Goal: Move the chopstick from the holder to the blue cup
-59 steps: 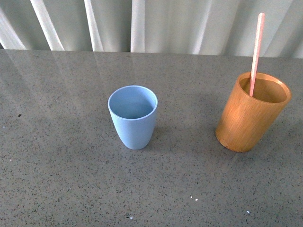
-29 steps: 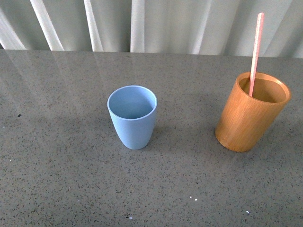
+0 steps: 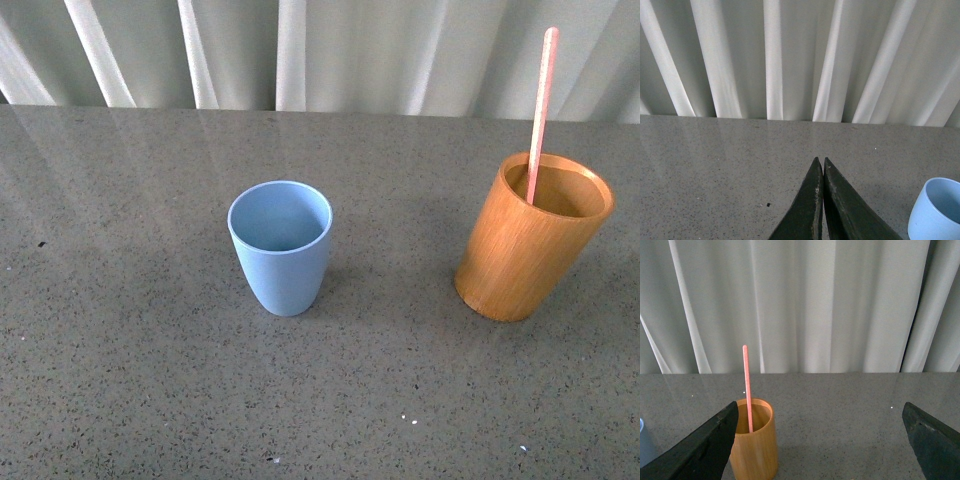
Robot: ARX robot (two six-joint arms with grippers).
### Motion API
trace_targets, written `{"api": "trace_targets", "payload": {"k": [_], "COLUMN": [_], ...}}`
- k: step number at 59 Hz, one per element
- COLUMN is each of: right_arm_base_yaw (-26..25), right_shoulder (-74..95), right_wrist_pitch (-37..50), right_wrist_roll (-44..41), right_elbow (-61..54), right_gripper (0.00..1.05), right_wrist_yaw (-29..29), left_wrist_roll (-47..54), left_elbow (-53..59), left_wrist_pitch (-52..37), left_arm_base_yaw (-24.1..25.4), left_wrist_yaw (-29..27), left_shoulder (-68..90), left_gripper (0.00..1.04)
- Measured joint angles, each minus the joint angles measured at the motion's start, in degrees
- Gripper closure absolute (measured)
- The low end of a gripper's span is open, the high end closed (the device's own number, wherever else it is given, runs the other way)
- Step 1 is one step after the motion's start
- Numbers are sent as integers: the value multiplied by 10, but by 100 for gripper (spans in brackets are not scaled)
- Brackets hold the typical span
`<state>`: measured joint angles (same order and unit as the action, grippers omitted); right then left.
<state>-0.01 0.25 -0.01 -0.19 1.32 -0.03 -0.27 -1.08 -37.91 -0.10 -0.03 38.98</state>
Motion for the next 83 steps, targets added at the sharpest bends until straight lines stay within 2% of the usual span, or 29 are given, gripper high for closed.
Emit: {"api": "trace_targets", "payload": {"k": [31,68,75,83], "right_arm_base_yaw": [0,0,0,0], "right_shoulder": [0,0,0,0], "right_wrist_pitch": [0,0,0,0], "right_wrist_roll": [0,0,0,0], "right_elbow": [0,0,0,0], "right_gripper": [10,10,10,10], "right_wrist_yaw": [0,0,0,0], "left_wrist_roll": [0,0,0,0], "left_elbow": [0,0,0,0], "left_wrist_pitch": [170,278,375,378], "left_arm_base_yaw": [0,0,0,0], "left_wrist_yaw": [0,0,0,0], "left_shoulder": [-181,-290,-375,-387], "left_gripper": [101,101,101,101]}}
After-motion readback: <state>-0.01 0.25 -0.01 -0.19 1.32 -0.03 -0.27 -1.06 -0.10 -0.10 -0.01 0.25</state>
